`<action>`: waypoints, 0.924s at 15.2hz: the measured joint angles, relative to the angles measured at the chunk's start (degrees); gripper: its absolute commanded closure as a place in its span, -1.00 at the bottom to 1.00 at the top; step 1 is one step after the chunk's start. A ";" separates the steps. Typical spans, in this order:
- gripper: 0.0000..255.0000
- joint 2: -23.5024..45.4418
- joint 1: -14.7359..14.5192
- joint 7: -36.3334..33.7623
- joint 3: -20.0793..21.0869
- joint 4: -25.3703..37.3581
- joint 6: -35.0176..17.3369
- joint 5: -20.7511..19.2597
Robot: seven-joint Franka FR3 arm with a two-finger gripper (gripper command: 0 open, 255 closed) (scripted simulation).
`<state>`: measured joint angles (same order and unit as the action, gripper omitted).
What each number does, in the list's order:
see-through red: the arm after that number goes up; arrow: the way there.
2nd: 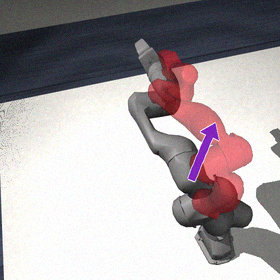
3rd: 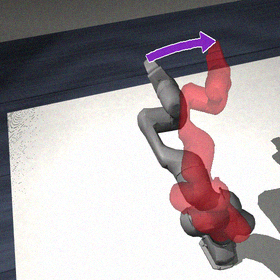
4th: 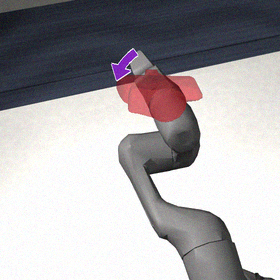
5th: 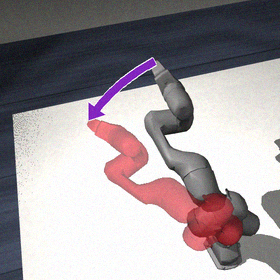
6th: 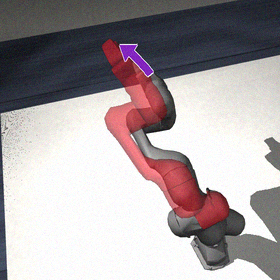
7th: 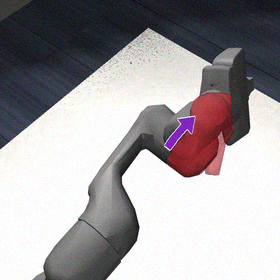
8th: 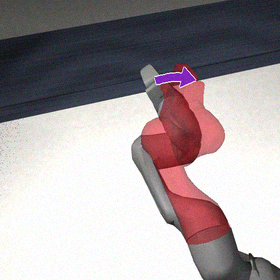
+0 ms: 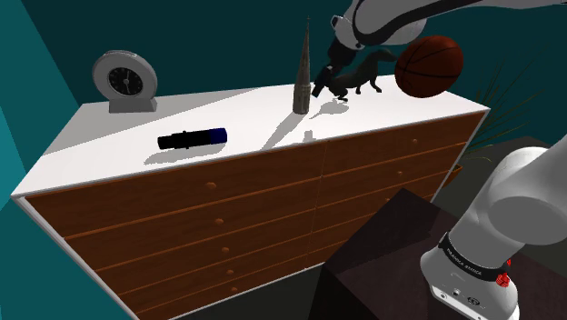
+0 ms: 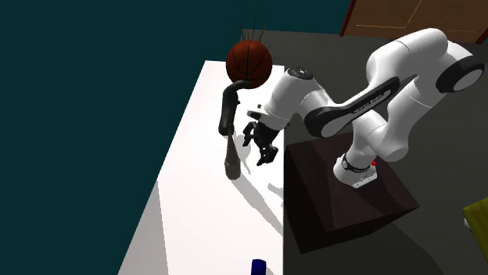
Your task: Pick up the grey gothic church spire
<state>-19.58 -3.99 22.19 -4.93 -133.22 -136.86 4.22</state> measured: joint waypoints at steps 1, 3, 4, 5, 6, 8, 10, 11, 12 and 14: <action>-1.00 1.81 -0.48 1.32 -0.36 1.57 -1.61 0.62; -1.00 4.67 -1.32 4.69 -1.46 3.85 -4.87 2.25; -1.00 6.26 -1.75 6.51 -2.03 4.90 -6.57 3.26; -1.00 6.79 -1.98 7.26 -2.17 5.17 -7.48 3.70; -1.00 7.12 -2.13 7.74 -2.26 5.01 -8.31 4.01; -1.00 7.85 -2.33 8.48 -2.42 4.29 -9.99 4.57; -1.00 8.33 -2.50 8.86 -2.45 3.19 -11.64 4.98; -1.00 8.58 -2.59 8.94 -2.42 2.71 -12.38 5.13; -1.00 8.73 -2.65 9.11 -2.44 2.24 -13.00 5.31; 1.00 9.05 -2.69 9.42 -2.56 2.17 -13.40 5.54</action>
<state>-10.53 -6.68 31.61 -7.49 -131.05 -150.26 9.76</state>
